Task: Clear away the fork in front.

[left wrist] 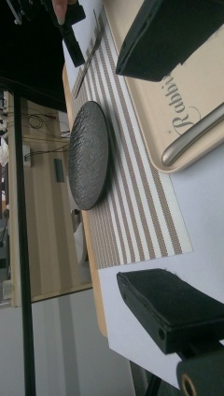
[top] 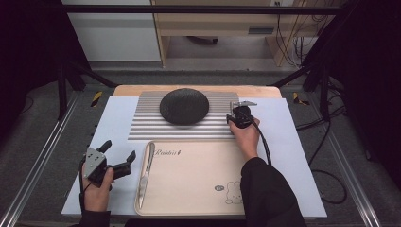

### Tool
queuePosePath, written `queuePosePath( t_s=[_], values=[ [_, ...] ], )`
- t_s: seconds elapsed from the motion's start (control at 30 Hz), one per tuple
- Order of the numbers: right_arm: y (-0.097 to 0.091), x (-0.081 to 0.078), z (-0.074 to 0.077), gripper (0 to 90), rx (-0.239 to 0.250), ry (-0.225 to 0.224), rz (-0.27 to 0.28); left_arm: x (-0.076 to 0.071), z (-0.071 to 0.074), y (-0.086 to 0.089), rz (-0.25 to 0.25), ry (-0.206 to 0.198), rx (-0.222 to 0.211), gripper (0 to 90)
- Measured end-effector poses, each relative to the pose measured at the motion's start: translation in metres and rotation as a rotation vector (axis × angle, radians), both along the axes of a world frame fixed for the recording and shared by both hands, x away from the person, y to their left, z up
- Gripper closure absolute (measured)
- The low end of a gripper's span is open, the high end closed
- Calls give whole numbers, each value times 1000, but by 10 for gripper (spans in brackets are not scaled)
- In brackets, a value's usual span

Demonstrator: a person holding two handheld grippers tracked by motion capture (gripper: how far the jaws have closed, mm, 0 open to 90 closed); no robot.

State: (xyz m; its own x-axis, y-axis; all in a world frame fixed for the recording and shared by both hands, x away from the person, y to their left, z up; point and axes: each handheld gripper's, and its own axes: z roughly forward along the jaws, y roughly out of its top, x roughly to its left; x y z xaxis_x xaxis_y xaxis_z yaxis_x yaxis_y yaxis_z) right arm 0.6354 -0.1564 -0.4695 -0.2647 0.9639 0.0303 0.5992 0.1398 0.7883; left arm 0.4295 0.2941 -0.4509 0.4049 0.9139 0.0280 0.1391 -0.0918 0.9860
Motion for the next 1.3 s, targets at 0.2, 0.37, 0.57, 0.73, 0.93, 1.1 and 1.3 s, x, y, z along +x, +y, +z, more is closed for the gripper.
queuePosePath(
  t_s=[0.2,0.37,0.57,0.73,0.93,1.1,1.3],
  values=[
    [-1,2,-4,620,-2,35,-32,0,0,0,-3,-1,-2,26],
    [2,5,-8,665,-5,76,-43,0,0,0,-5,0,-4,27],
    [4,5,-9,756,-22,74,-62,0,0,1,-3,1,-9,27],
    [3,6,-9,828,-8,79,-67,0,0,1,-5,-1,-10,27],
    [1,4,-8,854,17,90,-35,0,1,3,-1,0,-13,28],
    [-1,1,-4,855,28,78,-2,0,1,3,2,1,-15,28],
    [-4,-3,4,856,41,73,30,0,1,3,1,0,-13,28]
  ],
)
